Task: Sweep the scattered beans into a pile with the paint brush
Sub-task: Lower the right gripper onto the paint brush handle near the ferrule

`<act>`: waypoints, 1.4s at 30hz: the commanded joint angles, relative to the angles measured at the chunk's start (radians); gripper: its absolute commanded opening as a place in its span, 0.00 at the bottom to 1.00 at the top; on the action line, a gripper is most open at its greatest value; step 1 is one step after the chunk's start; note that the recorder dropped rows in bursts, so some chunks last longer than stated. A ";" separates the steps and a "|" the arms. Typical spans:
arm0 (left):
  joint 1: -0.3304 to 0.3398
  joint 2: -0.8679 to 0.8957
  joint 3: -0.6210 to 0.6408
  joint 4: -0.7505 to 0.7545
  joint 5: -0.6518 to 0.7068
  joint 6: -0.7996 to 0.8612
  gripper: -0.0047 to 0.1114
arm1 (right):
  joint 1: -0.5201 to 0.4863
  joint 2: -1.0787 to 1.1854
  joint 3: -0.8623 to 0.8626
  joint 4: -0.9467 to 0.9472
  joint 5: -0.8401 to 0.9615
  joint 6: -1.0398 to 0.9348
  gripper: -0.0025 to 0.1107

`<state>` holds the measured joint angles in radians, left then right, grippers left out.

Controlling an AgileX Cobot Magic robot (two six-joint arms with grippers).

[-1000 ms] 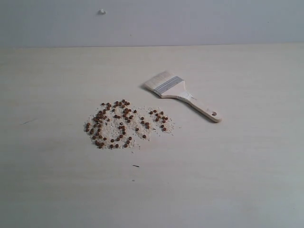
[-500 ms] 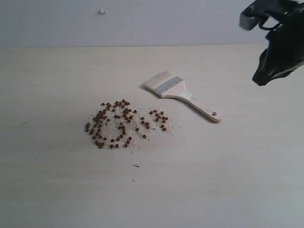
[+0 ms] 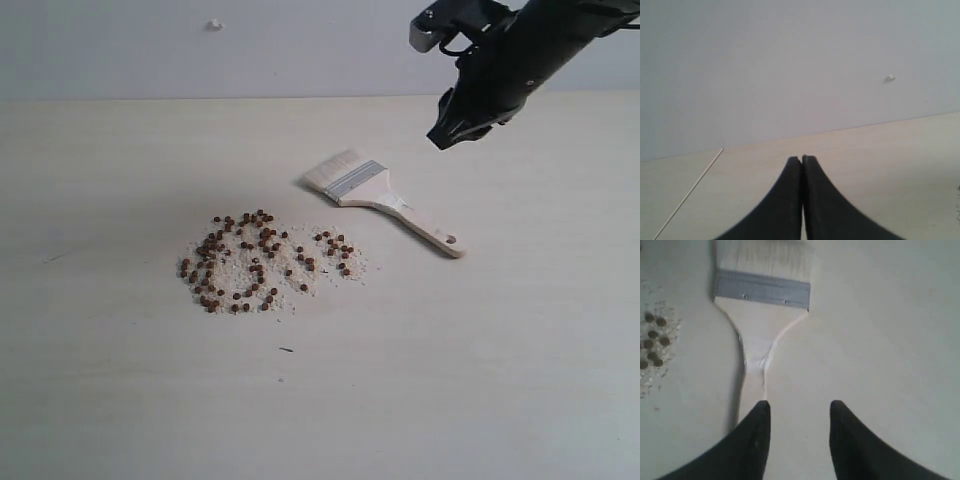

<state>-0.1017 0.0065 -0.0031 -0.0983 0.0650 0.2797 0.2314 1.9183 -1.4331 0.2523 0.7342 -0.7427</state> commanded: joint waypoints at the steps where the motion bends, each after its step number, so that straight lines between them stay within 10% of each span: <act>1: -0.003 -0.006 0.003 0.002 -0.007 0.001 0.04 | 0.033 0.114 -0.163 -0.007 0.147 0.017 0.45; 13: -0.003 -0.006 0.003 0.002 -0.007 0.001 0.04 | 0.095 0.366 -0.429 -0.127 0.315 0.077 0.47; 42: -0.003 -0.006 0.003 0.002 -0.007 0.001 0.04 | 0.129 0.469 -0.438 -0.138 0.251 0.075 0.48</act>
<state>-0.1017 0.0065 -0.0031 -0.0983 0.0650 0.2797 0.3592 2.3795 -1.8619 0.1187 0.9971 -0.6664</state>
